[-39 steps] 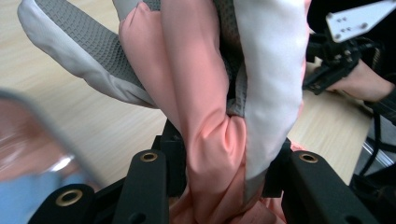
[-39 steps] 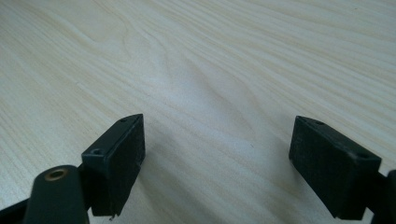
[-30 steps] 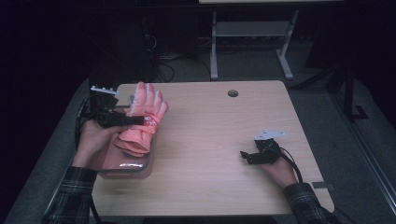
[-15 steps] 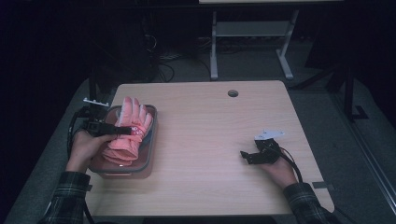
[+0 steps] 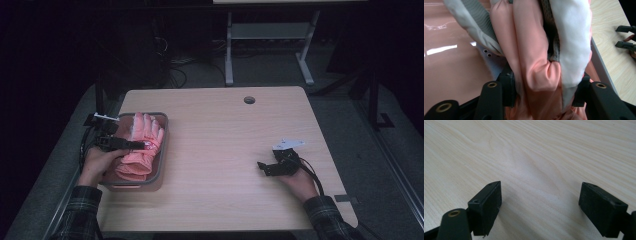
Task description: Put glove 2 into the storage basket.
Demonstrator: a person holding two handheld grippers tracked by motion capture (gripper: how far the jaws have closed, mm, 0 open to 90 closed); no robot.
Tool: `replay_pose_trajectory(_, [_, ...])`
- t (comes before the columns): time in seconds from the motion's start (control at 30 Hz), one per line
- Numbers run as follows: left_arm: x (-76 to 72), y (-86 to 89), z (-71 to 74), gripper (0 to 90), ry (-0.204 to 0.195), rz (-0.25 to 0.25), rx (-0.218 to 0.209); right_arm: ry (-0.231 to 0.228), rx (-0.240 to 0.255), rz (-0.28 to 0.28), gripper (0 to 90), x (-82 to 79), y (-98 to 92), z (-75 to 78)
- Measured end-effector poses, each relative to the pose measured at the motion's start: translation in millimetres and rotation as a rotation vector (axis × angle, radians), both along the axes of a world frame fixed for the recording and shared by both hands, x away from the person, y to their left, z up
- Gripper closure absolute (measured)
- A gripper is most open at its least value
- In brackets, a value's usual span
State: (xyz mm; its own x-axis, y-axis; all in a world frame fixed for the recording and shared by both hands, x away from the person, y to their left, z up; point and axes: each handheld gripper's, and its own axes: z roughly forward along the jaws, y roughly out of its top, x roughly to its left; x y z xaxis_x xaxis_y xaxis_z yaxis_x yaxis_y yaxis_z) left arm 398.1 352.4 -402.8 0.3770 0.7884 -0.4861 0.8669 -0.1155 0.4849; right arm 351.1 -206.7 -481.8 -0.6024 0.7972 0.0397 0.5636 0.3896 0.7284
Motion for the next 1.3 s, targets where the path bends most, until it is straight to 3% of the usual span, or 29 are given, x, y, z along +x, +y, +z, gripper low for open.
replay_pose_trajectory(0.17, [0.1,2.2,-0.2,36.3,-0.004,0.001,-0.015,0.000,0.000,0.000,17.9,0.0,0.0,0.0])
replay_pose_trajectory(0.33, [-2.1,7.1,5.9,25.0,-0.031,0.015,0.002,0.000,0.000,0.000,17.9,0.0,0.0,0.0])
replay_pose_trajectory(0.57, [-9.9,17.0,26.4,21.6,-0.110,0.038,0.001,0.000,0.000,0.000,17.9,0.0,0.0,0.0])
replay_pose_trajectory(0.77, [-18.8,17.0,51.6,18.9,-0.192,0.030,0.055,0.000,0.000,0.000,18.0,0.0,0.0,0.0])
replay_pose_trajectory(0.87, [-23.1,13.8,65.5,18.6,-0.255,0.033,0.078,0.000,0.000,0.000,17.9,0.0,0.0,0.0])
replay_pose_trajectory(0.97, [-27.7,5.5,78.6,18.6,-0.315,0.022,0.096,0.001,0.000,0.000,17.6,0.1,0.0,0.0])
replay_pose_trajectory(1.07, [-30.3,-9.4,84.1,18.7,-0.345,-0.015,0.103,0.001,-0.002,0.001,17.3,0.5,0.0,-0.1])
replay_pose_trajectory(1.3, [-34.8,-65.5,85.8,18.7,-0.415,-0.133,0.117,0.005,0.000,-0.001,17.1,0.3,0.2,0.2])
